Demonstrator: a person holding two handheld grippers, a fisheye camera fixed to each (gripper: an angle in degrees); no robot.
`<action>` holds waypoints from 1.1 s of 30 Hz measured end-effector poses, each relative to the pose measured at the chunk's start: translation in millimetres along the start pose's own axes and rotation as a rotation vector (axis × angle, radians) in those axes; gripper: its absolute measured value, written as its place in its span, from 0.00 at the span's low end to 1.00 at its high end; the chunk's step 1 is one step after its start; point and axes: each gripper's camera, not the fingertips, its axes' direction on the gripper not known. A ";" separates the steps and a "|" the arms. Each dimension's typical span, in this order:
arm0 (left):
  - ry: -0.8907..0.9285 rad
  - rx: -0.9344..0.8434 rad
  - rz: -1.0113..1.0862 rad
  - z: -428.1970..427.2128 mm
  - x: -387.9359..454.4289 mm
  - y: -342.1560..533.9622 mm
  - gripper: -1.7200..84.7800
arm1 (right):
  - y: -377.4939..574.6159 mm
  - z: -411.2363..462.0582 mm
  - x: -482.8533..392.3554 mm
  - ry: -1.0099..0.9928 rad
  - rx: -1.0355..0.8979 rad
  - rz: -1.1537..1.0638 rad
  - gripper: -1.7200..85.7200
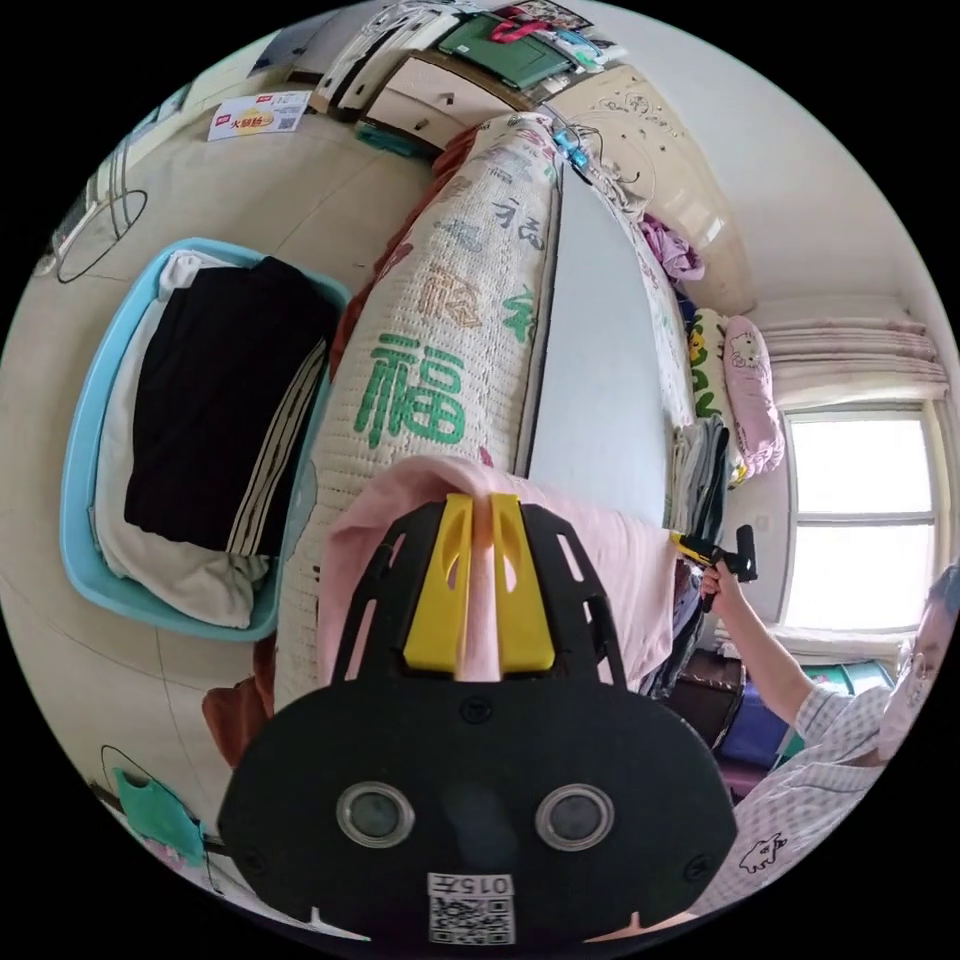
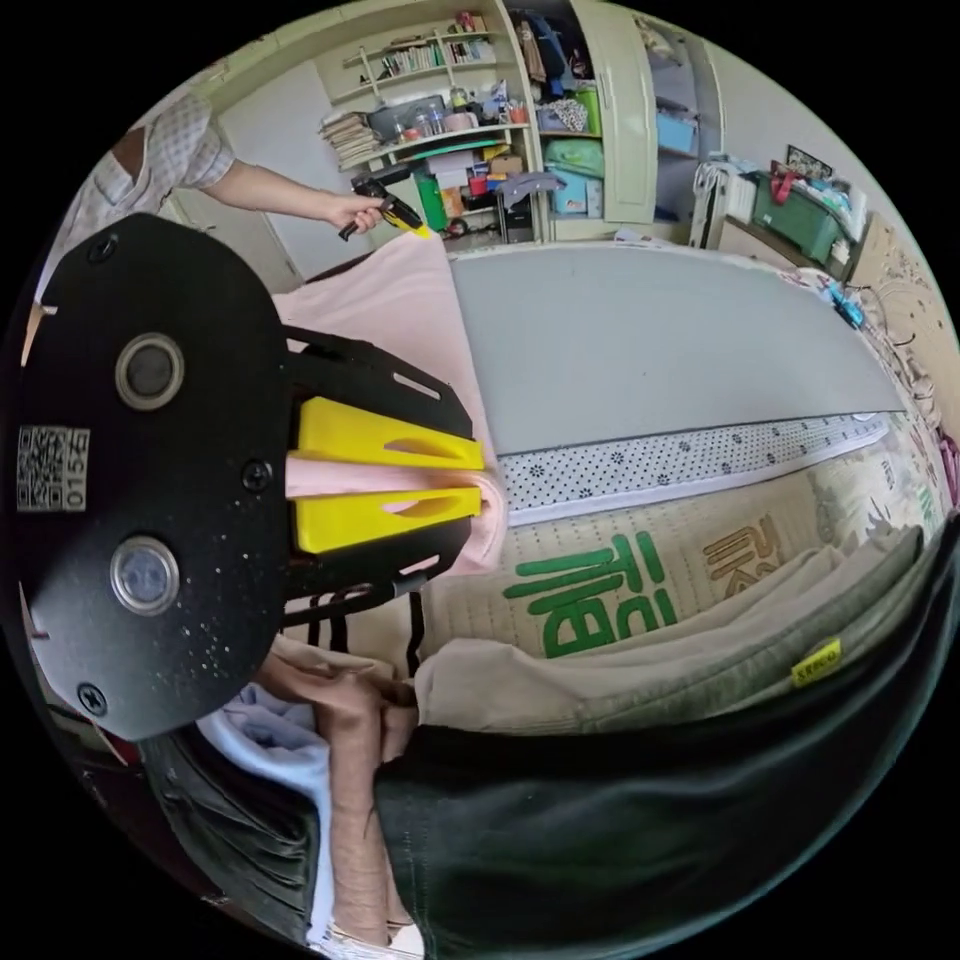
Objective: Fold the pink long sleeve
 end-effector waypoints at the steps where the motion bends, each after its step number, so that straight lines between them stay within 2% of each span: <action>1: 0.028 0.017 -0.016 -0.7 -2.8 2.8 0.05 | 2.4 -1.9 3.5 -0.012 0.011 0.005 0.08; 4: 0.036 0.081 -0.039 -12.4 -7.0 24.6 0.06 | 27.9 -19.3 25.8 -0.085 0.083 0.027 0.09; 8: 0.041 0.008 -0.026 -13.2 6.0 80.7 0.12 | 98.9 -28.0 43.7 -0.154 0.096 0.012 0.11; 12: 0.072 -0.129 -0.090 16.9 24.9 147.7 0.14 | 169.8 12.2 43.6 -0.226 -0.039 0.045 0.17; 18: 0.151 -0.238 -0.117 80.0 52.2 184.0 0.14 | 201.1 91.7 26.3 -0.351 -0.240 -0.039 0.18; 22: 0.096 -0.282 -0.097 102.8 70.6 187.0 0.05 | 197.8 104.0 35.4 -0.311 -0.280 -0.041 0.09; 24: 0.091 -0.275 -0.039 102.5 88.5 188.9 0.04 | 199.5 90.0 42.8 -0.286 -0.264 -0.062 0.06; 28: 0.033 -0.312 0.051 112.6 113.6 194.2 0.04 | 201.6 77.6 51.2 -0.236 -0.256 -0.108 0.04; 30: -0.093 -0.337 0.100 134.6 123.1 197.3 0.05 | 199.9 97.7 57.3 -0.160 -0.290 -0.097 0.04; 32: -0.109 -0.377 0.058 153.4 121.3 200.8 0.06 | 200.0 117.1 61.5 -0.121 -0.323 -0.106 0.04; 33: -0.056 -0.374 -0.014 157.3 118.2 202.5 0.07 | 200.7 118.9 67.9 -0.156 -0.306 -0.080 0.05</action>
